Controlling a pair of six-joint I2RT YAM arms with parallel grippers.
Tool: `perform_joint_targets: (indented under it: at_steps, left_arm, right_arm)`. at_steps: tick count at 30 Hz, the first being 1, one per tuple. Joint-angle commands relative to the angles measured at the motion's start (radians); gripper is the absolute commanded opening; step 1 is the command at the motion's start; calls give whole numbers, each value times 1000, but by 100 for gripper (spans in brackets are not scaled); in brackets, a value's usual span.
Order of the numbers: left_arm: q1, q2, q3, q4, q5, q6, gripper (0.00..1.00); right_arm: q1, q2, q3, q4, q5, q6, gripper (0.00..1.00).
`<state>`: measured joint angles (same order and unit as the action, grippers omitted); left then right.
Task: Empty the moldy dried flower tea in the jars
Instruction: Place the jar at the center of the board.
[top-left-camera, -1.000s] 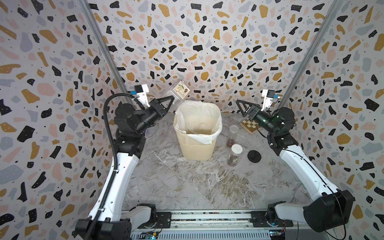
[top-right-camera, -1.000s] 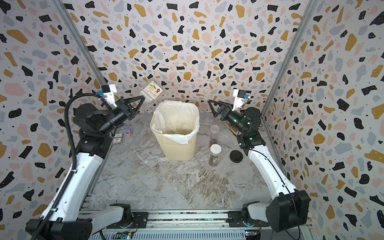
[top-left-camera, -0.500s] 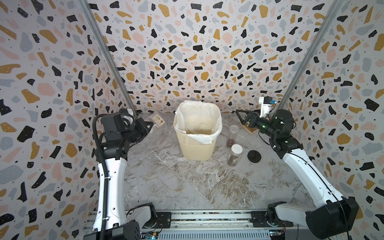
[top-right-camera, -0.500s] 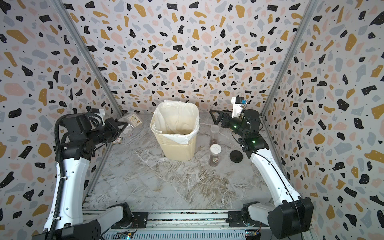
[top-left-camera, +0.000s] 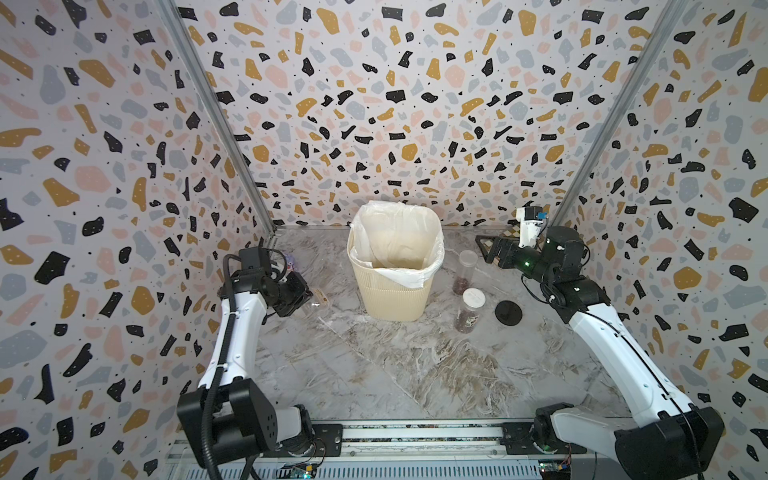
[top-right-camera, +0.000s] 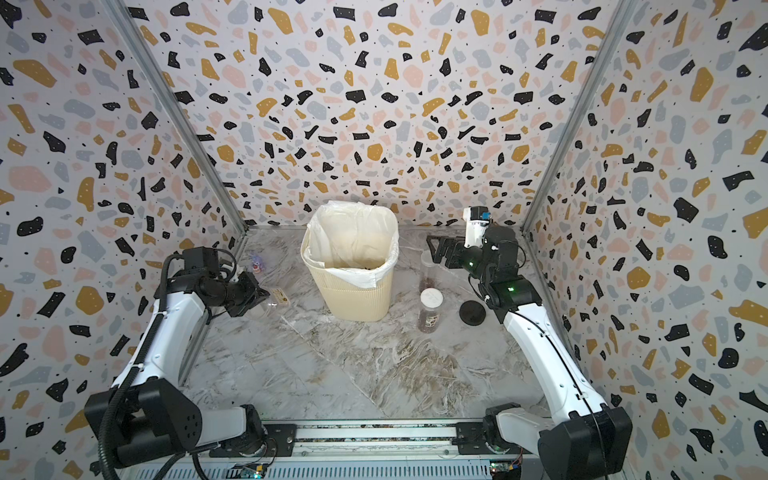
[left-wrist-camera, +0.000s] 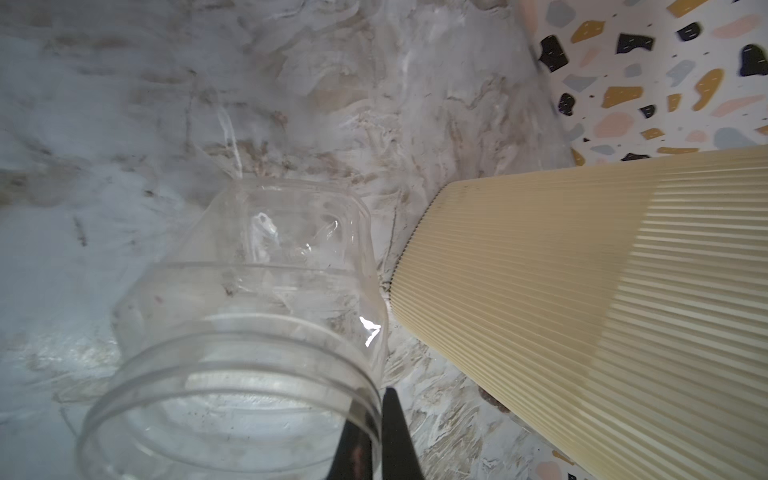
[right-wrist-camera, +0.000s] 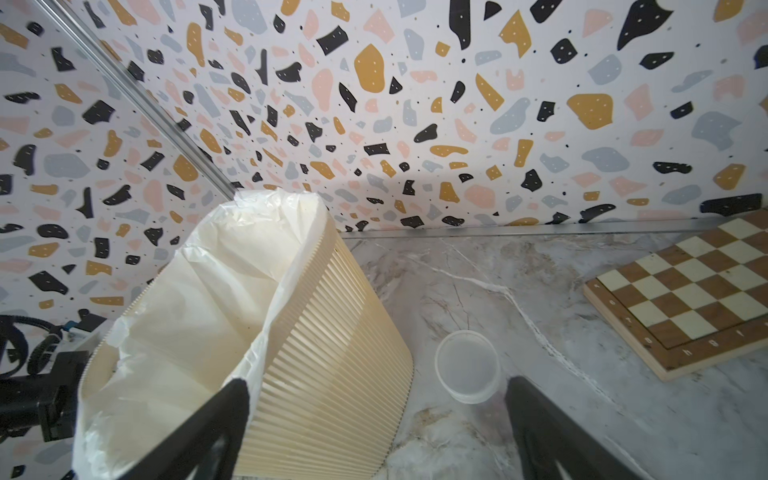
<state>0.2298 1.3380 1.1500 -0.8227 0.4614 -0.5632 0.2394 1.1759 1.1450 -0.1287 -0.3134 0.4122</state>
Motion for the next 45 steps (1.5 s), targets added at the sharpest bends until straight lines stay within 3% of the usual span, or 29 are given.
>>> perform_joint_targets:
  at_steps: [1,6,15,29,37,45]
  left_arm:
    - [-26,54,17,-46,-64,48,0]
    - [-43,121,57,-89,-85,32,0]
    - [-72,297,264,-276,-196,102,0]
    - [-70,542,505,-408,-202,209,0]
    - [-70,510,502,-374,-197,210,39]
    - [-70,439,556,-365,-218,217,56]
  right_arm:
    - [-3,-41,-12,-71,67,-66,97]
    - [-3,-83,-58,-61,104,-87,97]
    - [-8,-129,-107,-48,138,-107,98]
    - [-20,-164,-132,-53,163,-125,99]
    - [-22,-150,-131,-54,161,-123,99]
    - [-21,-129,-127,-80,138,-121,99]
